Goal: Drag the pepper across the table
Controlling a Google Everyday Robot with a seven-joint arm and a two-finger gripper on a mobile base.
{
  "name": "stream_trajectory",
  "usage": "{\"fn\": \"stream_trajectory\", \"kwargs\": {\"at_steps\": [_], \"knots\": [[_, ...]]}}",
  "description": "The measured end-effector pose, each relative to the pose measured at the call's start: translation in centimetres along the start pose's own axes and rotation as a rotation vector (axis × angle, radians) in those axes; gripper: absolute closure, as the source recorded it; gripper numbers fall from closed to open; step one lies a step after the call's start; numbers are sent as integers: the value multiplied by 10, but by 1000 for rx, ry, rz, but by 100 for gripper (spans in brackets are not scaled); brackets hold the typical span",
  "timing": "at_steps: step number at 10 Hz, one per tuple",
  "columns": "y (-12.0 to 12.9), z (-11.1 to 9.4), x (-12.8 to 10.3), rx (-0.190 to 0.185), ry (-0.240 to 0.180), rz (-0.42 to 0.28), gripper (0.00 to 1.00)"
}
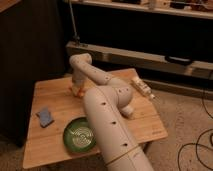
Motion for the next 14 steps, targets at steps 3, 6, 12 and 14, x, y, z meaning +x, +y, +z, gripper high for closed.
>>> {"fn": "stream_trajectory", "kwargs": {"at_steps": [3, 6, 12, 14], "knots": [[-8, -5, 12, -21, -8, -13, 75], [-11, -14, 26, -51, -70, -62, 75], [14, -22, 47, -51, -109, -176, 75], [19, -22, 54, -50, -107, -197, 75]]}}
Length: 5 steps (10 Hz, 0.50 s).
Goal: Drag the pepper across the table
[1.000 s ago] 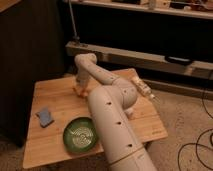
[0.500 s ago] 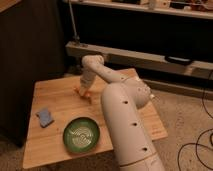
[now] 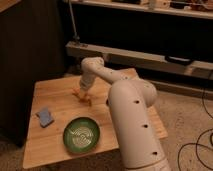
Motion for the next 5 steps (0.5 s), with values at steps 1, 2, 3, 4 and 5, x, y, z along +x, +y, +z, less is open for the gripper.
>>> {"fn": "stream_trajectory", "kwargs": {"at_steps": [1, 2, 3, 4, 5], "knots": [[2, -1, 8, 3, 1, -9, 75], [3, 0, 13, 4, 2, -12, 75], [5, 0, 18, 2, -1, -13, 75], [6, -2, 25, 5, -6, -11, 75], [5, -4, 31, 14, -7, -9, 75]]}}
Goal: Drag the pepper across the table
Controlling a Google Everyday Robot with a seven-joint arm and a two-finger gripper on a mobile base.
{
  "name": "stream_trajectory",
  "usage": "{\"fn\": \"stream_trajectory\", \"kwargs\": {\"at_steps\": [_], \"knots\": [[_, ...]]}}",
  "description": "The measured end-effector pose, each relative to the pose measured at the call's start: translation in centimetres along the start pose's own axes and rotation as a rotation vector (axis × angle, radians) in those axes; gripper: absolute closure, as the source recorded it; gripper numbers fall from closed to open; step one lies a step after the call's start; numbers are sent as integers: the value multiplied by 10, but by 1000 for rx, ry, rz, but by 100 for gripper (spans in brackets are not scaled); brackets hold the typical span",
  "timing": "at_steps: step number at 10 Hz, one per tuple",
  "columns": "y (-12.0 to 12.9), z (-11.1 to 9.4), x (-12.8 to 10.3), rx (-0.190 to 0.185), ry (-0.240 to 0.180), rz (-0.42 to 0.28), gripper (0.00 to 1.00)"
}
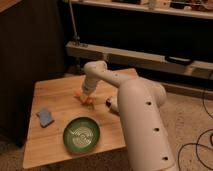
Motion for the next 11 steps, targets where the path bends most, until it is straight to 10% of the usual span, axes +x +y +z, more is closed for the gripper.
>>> {"fn": "stream_trajectory", "kwargs": {"at_steps": [11], "knots": [[11, -7, 57, 66, 77, -19, 75]]}}
